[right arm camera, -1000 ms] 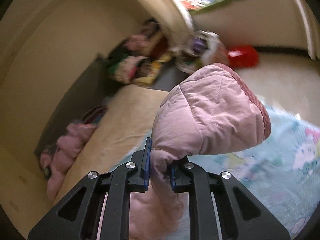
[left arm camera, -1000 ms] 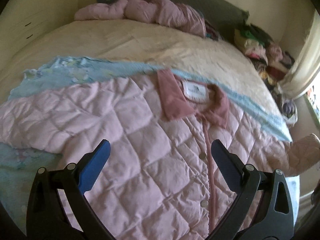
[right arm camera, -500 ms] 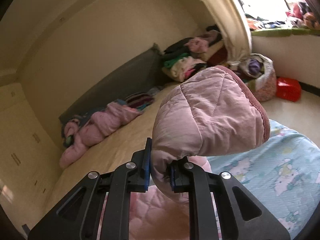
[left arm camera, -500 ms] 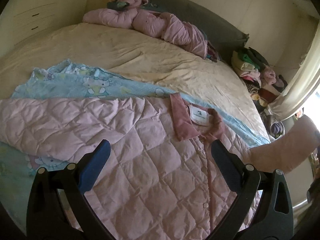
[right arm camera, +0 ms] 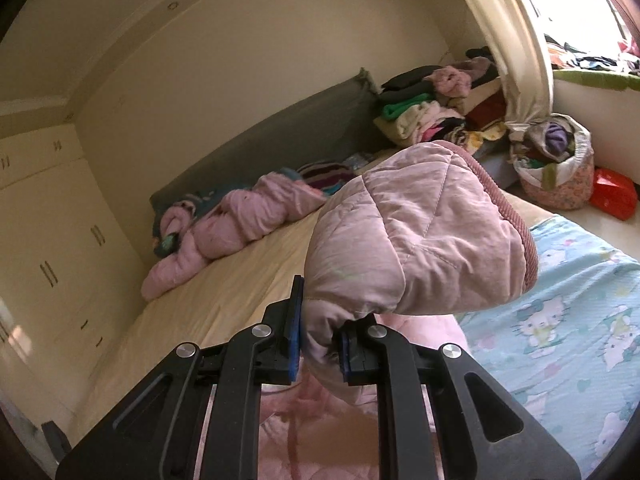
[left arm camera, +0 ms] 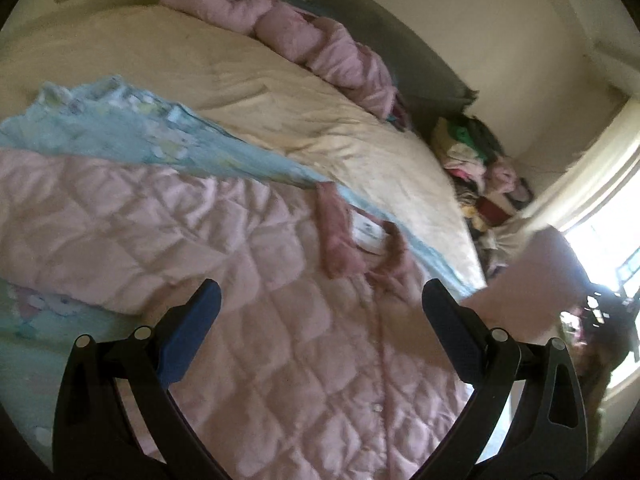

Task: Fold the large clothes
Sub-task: 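Carry the sleeve across the coat front toward the left tool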

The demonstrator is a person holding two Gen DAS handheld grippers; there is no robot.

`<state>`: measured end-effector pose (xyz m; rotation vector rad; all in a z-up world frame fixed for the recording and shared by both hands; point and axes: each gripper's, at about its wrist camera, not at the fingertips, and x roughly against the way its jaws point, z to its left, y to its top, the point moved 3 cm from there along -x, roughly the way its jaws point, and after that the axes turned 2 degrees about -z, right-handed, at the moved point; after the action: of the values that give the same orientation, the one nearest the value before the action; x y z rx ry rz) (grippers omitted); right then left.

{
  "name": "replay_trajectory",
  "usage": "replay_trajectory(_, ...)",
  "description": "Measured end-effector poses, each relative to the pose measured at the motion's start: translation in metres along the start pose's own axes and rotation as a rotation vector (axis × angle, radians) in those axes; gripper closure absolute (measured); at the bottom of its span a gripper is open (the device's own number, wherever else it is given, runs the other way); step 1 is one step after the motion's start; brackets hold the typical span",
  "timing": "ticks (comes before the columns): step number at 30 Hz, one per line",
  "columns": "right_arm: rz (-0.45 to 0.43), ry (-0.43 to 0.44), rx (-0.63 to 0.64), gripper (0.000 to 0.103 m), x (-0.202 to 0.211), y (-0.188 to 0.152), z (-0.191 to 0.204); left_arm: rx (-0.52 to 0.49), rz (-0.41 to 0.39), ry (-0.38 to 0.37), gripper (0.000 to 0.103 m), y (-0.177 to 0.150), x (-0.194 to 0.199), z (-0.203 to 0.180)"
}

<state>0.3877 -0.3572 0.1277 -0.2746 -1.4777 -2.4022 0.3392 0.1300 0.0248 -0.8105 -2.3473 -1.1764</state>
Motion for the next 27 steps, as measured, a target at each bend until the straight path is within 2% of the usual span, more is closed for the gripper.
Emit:
replay_trajectory(6,0.047,0.042,0.029,0.089,-0.023,-0.024,0.029,0.010,0.031,-0.054,0.009,-0.007,-0.009,-0.005)
replay_trajectory(15,0.137,0.111,0.077,0.089,-0.064,-0.078,0.067,0.044,0.077,-0.065,0.009,-0.017,-0.030,0.001)
replay_trajectory(22,0.257,0.140,0.124,0.089,-0.098,-0.147,0.086,0.080,0.108,-0.062,0.009,-0.022,-0.042,0.012)
replay_trajectory(27,0.380,0.139,0.102,0.086,-0.116,-0.210,0.078,0.092,0.128,-0.042,0.009,-0.026,-0.050,0.019)
